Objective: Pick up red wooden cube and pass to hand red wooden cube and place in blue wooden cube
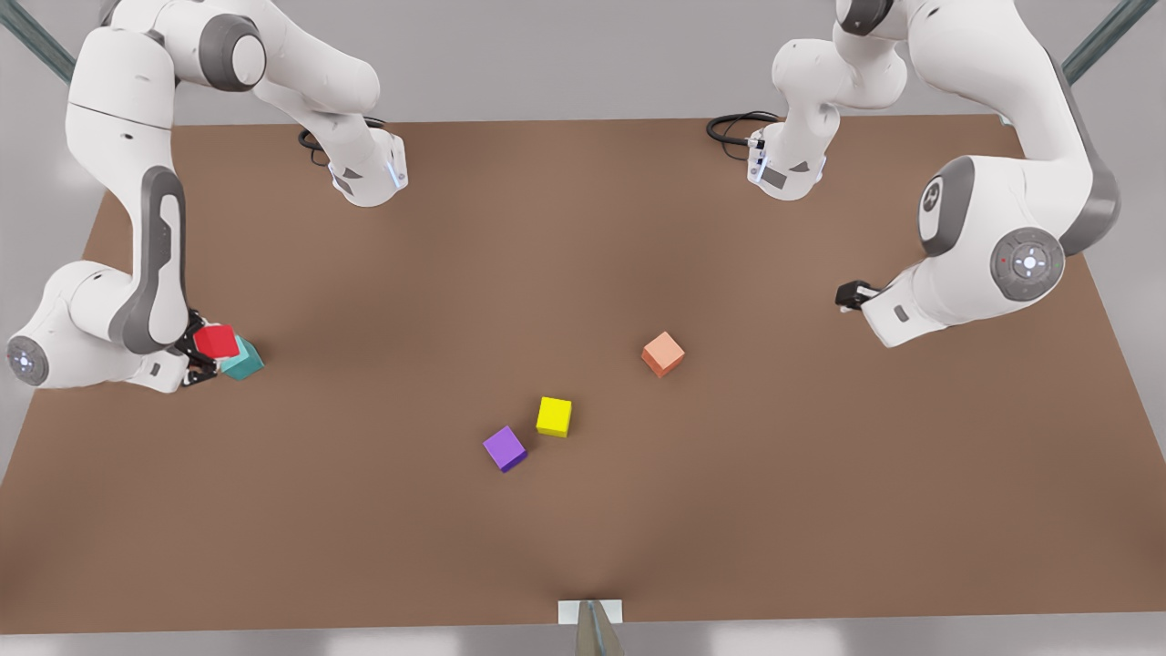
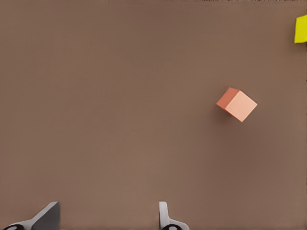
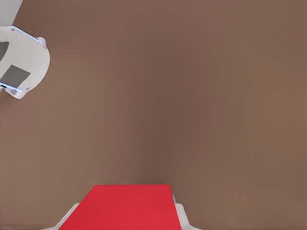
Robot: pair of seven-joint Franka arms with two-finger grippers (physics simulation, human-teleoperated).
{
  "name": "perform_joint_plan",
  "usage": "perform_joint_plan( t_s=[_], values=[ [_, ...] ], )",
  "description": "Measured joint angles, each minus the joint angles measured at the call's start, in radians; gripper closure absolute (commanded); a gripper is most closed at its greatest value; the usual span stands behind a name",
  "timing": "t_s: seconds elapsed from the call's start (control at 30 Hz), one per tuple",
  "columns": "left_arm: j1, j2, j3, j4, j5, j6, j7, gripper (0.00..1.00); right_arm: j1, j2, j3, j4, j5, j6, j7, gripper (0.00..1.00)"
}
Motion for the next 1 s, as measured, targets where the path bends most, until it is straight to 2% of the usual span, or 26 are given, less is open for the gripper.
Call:
perform_joint_plan(
  t_s=[0.3,0.67,0.7,0.73,1.0],
  values=[
    [0.008,0.025,0.000,0.000,-0.015,0.004,-0.023,0.00,-0.040,-0.007,-0.001,-0.133,-0.008,0.258,-0.079,0.44],
    [0.010,0.042,0.000,0.000,-0.016,0.007,-0.039,0.00,-0.066,-0.021,0.000,-0.241,0.017,0.392,-0.136,0.44],
    [0.010,0.043,0.000,0.000,-0.016,0.007,-0.040,0.00,-0.067,-0.021,0.000,-0.243,0.019,0.398,-0.140,0.10],
    [0.010,0.043,0.000,0.000,-0.016,0.007,-0.041,0.00,-0.067,-0.021,0.000,-0.246,0.025,0.404,-0.145,0.00],
    [0.011,0.049,0.000,0.000,-0.017,0.007,-0.047,0.00,-0.066,-0.018,0.000,-0.256,0.048,0.425,-0.174,0.00]
  ],
)
